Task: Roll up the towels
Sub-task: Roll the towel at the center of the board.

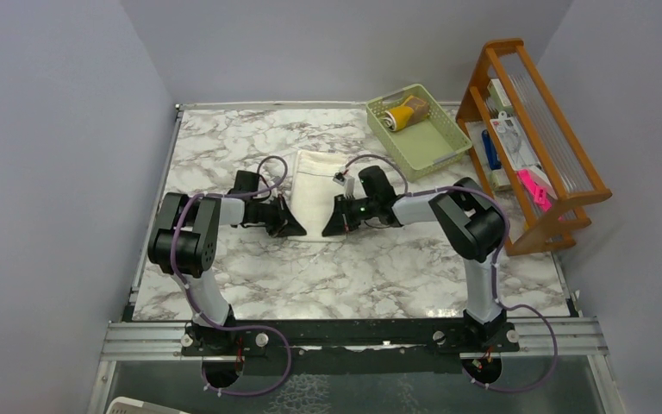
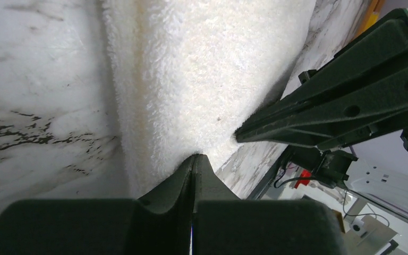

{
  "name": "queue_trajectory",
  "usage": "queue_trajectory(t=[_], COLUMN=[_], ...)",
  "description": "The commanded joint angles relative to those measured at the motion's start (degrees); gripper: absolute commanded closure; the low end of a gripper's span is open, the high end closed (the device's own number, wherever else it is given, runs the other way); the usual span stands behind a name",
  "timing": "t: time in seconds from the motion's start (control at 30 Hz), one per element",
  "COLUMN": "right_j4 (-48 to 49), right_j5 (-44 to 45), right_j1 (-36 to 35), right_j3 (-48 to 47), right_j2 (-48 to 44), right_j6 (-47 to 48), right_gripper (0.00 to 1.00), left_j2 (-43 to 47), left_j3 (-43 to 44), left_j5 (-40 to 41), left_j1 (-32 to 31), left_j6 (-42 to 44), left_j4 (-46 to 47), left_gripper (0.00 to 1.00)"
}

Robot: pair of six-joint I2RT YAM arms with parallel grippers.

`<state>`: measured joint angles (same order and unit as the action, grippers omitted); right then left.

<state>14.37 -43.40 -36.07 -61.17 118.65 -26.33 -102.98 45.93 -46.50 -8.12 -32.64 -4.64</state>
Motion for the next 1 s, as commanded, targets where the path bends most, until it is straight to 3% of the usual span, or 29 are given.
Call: queue_trajectory(t=[0.0,0.2,0.37,0.4,0.53,0.57,0.67,0.8,0.97], right_j4=[-4.64,-7.21,-14.72,-14.71,-11.74,-10.36,-2.38,8.94,1.47], right_j5=[1.54,2.31,12.9,16.0,29.38,31.33,33.03,24.71,22.45], right_j1=[4.38,7.98,7.17,5.59,-3.5,-5.47,-10.48,-13.42,-13.67], right_j3=[4.45,6.69,2.39,2.03,2.35,3.06,9.48,20.05,16.31], right_j2=[-0.8,-3.15,-10.18,-13.1,-21.9,-23.13,-25.77,-28.43,-23.09], right_j6=[2.25,4.03,13.14,15.54,26.88,29.99,42.27,62.54,73.31], right_gripper=[0.99,0.99,0.99,0.93,0.38,0.33,0.32,0.31,0.36], left_j2=[-0.84,-0.37,-0.25,-0.02,2.95,4.13,8.43,10.96,11.06], left_j3=[-4.26,-6.02,-6.05,-5.88,-3.3,-2.61,-0.88,0.09,-0.08], left_j5=[4.04,3.98,1.58,1.05,1.82,2.31,3.61,3.06,1.22], left_j1=[-0.08,-0.05,-0.05,-0.05,-0.05,-0.05,0.23,2.3,6.84], left_j6=[-2.54,-5.88,-8.1,-8.89,-9.3,-9.21,-9.15,-9.17,-6.68], left_j4=[2.87,6.31,9.36,10.21,9.11,8.43,6.65,5.11,2.8], left_gripper=[1.0,1.0,1.0,1.0,1.0,1.0,1.0,1.0,1.0])
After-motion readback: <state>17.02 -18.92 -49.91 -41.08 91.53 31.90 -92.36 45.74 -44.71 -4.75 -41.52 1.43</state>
